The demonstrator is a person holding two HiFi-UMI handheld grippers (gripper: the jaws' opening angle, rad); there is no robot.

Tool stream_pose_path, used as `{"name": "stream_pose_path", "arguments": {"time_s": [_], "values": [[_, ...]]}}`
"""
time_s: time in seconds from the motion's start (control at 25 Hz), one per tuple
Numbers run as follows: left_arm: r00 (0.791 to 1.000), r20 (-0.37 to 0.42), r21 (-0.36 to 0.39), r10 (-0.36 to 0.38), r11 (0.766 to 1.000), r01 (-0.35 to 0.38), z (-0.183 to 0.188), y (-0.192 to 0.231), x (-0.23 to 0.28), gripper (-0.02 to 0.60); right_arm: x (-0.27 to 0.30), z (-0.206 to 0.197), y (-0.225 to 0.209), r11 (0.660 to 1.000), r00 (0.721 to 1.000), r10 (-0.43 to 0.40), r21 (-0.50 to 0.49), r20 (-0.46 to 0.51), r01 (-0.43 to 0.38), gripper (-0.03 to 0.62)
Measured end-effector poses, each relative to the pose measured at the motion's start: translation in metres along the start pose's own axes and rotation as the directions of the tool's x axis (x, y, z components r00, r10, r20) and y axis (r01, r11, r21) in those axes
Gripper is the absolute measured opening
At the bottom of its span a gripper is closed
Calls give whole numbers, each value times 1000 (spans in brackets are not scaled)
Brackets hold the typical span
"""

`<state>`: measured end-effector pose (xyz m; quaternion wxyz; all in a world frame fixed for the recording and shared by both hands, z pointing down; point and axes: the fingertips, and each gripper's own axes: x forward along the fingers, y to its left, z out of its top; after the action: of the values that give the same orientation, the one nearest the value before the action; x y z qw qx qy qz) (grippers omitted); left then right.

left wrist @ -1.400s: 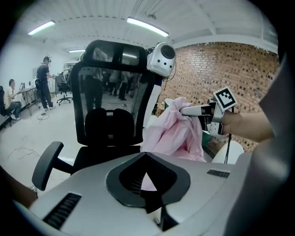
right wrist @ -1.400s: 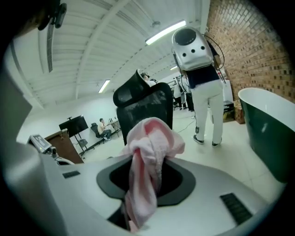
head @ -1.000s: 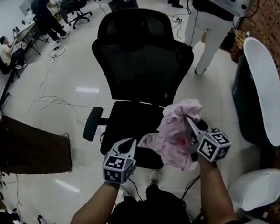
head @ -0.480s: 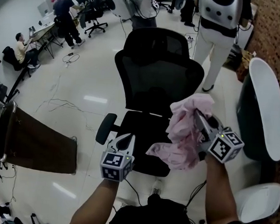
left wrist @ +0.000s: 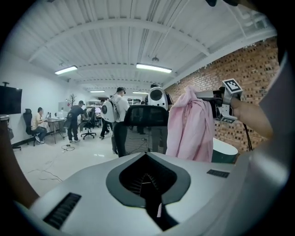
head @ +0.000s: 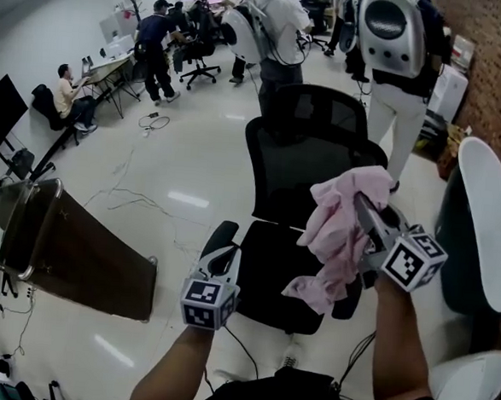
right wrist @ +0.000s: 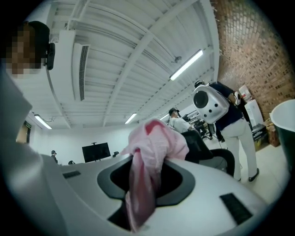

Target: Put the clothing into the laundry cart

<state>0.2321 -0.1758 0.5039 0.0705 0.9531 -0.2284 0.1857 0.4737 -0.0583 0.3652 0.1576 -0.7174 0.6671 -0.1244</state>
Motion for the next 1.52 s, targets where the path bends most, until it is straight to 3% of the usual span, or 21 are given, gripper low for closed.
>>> {"name": "stream_pose_path", "arguments": {"time_s": [0.4, 0.8, 1.12, 1.52], "values": [[994, 82, -24, 78, 997, -76, 23, 60, -59, 0, 35, 49, 95, 994, 991, 105, -32, 84, -103, 126], [971, 139, -31, 194, 981, -191, 36, 128, -144, 0, 74, 86, 204, 966, 959, 257, -69, 116, -250, 124], [929, 179, -67, 325, 946, -318, 41, 198, -235, 0, 116, 92, 317, 928, 922, 370, -87, 114, -362, 123], [848, 173, -133, 501, 865, -484, 31, 274, -357, 0, 155, 83, 458, 851, 848, 524, -76, 77, -520, 123]]}}
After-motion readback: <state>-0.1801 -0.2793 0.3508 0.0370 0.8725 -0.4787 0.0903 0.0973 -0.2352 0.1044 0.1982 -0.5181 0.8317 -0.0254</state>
